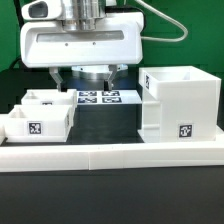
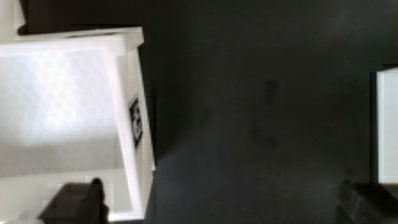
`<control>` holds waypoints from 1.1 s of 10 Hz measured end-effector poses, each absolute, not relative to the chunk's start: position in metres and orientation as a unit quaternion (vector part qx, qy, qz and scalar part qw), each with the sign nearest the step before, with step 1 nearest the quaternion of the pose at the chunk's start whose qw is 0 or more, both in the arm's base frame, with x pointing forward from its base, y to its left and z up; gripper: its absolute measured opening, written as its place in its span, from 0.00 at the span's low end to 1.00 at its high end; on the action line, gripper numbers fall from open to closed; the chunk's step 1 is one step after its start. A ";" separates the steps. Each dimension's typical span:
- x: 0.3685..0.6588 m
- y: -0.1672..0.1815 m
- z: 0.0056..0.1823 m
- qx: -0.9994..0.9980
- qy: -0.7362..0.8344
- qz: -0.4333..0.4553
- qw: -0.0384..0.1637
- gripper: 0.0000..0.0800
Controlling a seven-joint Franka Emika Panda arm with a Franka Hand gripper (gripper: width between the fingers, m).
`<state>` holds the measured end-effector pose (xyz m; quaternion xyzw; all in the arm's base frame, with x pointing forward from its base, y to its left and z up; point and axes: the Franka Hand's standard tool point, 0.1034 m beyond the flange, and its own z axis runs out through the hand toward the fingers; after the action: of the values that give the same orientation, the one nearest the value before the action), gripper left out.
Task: Assemble drawer
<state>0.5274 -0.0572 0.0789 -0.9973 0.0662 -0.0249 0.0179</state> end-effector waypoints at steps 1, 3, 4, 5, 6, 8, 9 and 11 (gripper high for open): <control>0.527 -0.057 0.079 -0.997 0.066 -0.025 0.018 0.81; 0.524 -0.066 0.072 -0.999 0.043 -0.021 0.015 0.81; 0.520 -0.075 0.065 -0.999 0.034 -0.016 0.014 0.81; 0.516 -0.079 0.059 -0.999 0.030 -0.011 0.015 0.81; 0.514 -0.082 0.054 -0.999 0.028 -0.010 0.012 0.81; 0.508 -0.087 0.039 -1.000 0.023 -0.008 0.005 0.81; 0.507 -0.090 0.032 -1.000 0.021 -0.009 0.001 0.81; 0.504 -0.091 0.023 -1.000 0.021 -0.009 -0.004 0.81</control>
Offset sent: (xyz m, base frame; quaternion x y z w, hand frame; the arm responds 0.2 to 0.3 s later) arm -0.0022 -0.0202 -0.0196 0.0245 0.0003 -0.0584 0.9980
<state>0.5040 -0.0911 0.0227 -0.9997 0.0209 -0.0088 -0.0036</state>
